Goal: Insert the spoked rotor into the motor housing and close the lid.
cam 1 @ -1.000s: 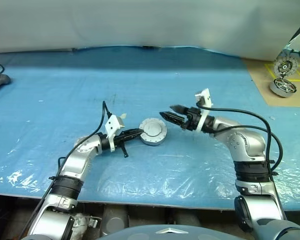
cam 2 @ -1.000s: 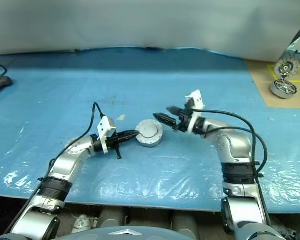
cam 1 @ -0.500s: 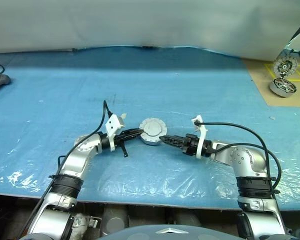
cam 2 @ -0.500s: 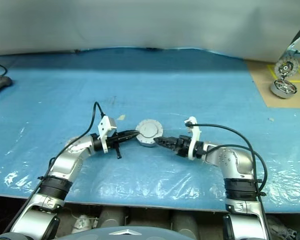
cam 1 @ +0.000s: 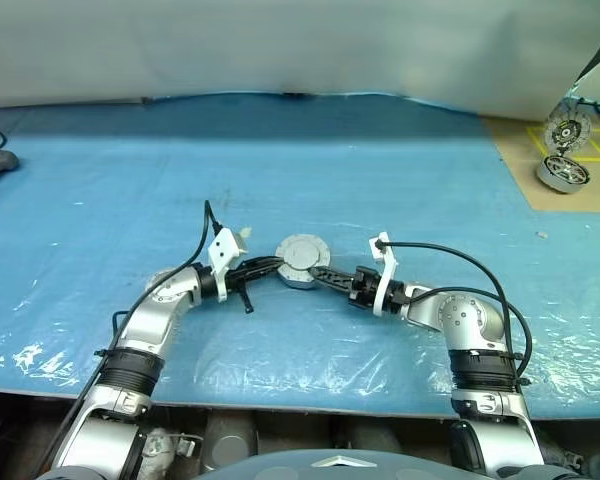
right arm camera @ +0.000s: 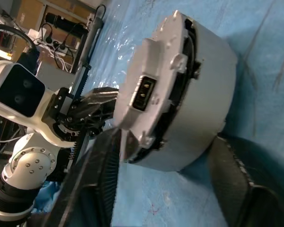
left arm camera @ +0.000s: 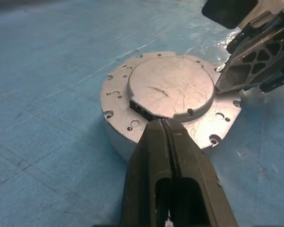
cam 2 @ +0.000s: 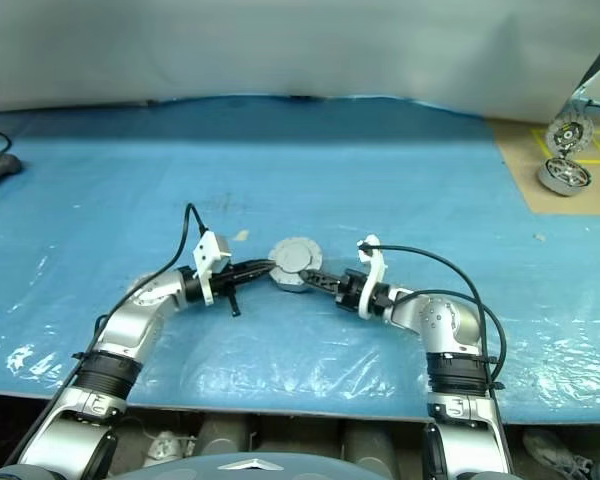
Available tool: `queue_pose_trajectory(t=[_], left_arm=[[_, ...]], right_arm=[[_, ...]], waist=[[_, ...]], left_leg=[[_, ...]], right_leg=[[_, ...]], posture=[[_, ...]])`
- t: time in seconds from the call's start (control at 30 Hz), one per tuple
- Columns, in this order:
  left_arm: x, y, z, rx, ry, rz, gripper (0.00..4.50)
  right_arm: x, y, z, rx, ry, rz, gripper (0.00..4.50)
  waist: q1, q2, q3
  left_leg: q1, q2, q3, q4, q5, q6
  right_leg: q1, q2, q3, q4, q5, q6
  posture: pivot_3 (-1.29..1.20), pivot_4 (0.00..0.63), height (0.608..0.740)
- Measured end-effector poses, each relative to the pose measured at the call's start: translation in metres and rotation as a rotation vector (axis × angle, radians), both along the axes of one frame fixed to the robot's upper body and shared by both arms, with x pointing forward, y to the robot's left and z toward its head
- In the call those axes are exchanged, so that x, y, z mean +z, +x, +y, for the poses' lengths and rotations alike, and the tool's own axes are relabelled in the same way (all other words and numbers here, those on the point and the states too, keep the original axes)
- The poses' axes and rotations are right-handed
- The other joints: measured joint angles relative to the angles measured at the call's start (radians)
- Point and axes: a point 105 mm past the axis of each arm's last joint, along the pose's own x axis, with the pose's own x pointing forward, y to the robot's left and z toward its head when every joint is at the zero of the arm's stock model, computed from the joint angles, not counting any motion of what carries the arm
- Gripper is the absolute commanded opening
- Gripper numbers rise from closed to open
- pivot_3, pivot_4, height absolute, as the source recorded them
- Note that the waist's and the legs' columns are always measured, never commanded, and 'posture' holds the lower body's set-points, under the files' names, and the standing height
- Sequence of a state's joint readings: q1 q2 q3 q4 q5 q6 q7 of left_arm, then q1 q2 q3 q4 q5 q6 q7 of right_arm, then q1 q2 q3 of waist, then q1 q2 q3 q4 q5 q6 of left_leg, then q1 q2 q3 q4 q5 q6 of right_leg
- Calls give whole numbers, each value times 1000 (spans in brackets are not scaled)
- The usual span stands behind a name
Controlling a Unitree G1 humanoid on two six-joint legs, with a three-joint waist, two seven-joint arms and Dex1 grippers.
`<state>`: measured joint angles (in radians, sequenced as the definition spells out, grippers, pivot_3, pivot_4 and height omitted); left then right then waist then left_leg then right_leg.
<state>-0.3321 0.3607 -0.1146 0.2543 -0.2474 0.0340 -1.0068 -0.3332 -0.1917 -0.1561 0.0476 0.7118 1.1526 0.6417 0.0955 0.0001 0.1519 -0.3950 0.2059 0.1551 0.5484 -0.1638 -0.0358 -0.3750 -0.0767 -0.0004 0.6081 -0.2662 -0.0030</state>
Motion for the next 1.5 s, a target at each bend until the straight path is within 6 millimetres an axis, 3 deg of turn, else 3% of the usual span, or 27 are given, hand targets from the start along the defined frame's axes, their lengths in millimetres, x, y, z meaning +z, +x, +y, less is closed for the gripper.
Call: queue_pose_trajectory(t=[0.1, 0.3, 0.43, 0.53, 0.63, 0.93, 1.13, 1.27, 1.37, 1.5], left_arm=[[-3, 1, 4, 11, 8, 11, 0], [-5, -3, 9, 26, -120, 118, 0], [8, -2, 15, 37, -227, 187, 0], [46, -1, 7, -33, -353, 166, 0], [74, 5, 16, -17, -445, 153, 0], [65, 9, 34, 77, -618, 430, 0], [48, 9, 42, 116, -741, 594, 1973], [45, 6, 29, 79, -806, 673, 3352], [54, -1, 17, -3, -845, 706, 4373], [71, -5, 11, -90, -913, 738, 4373]], right_arm=[[4, 0, 2, 5, 14, -17, 1091], [5, -1, 4, 10, 27, -16, 1086], [11, -1, 6, 3, 79, -12, 1086], [9, 2, 6, -37, 89, 21, 1086], [16, 3, 8, -63, 171, 45, 1086], [52, 17, 5, -133, 352, 19, 1086], [84, 16, 11, -93, 413, -47, 1086], [94, 14, 14, -67, 434, -65, 1086], [94, 12, 15, -56, 415, -60, 1086], [93, 11, 14, -47, 400, -59, 1086]], waist=[[0, 0, 0], [-1, 0, 0], [1, 0, 0], [5, 0, 0], [1, 0, 0], [0, 0, 0], [4, 0, 0], [6, 0, 1], [6, 0, 1], [6, 0, 1]], left_leg=[[0, 0, 0, 0, 0, 0], [-2, 0, 0, 0, 0, 0], [-11, 0, 0, 1, 0, 0], [-13, 0, 0, 2, 0, 0], [-11, 0, 0, 3, 0, 0], [-11, 0, 0, 3, 0, 0], [-12, 0, -1, 3, 0, 0], [-12, -1, -2, 3, 0, 0], [-12, 0, -3, 4, 0, 0], [-12, -1, -3, 4, 0, 0]], right_leg=[[0, 0, 0, 0, 0, 0], [-3, 0, 0, 0, 0, 0], [-11, 1, 0, 2, 0, 0], [-12, 0, -1, 3, 0, 0], [-12, 0, 0, 4, 0, 0], [-12, 1, 0, 4, 0, 0], [-11, 1, -1, 3, 0, 0], [-11, 1, -1, 3, 1, 1], [-11, 1, -2, 3, 1, 1], [-11, 1, -2, 3, 1, 1]], posture=[[0, 150, 740], [0, 150, 740], [0, 150, 740], [0, 150, 740], [0, 150, 740], [0, 150, 740], [0, 150, 740], [0, 150, 740], [0, 150, 740], [0, 150, 740]])
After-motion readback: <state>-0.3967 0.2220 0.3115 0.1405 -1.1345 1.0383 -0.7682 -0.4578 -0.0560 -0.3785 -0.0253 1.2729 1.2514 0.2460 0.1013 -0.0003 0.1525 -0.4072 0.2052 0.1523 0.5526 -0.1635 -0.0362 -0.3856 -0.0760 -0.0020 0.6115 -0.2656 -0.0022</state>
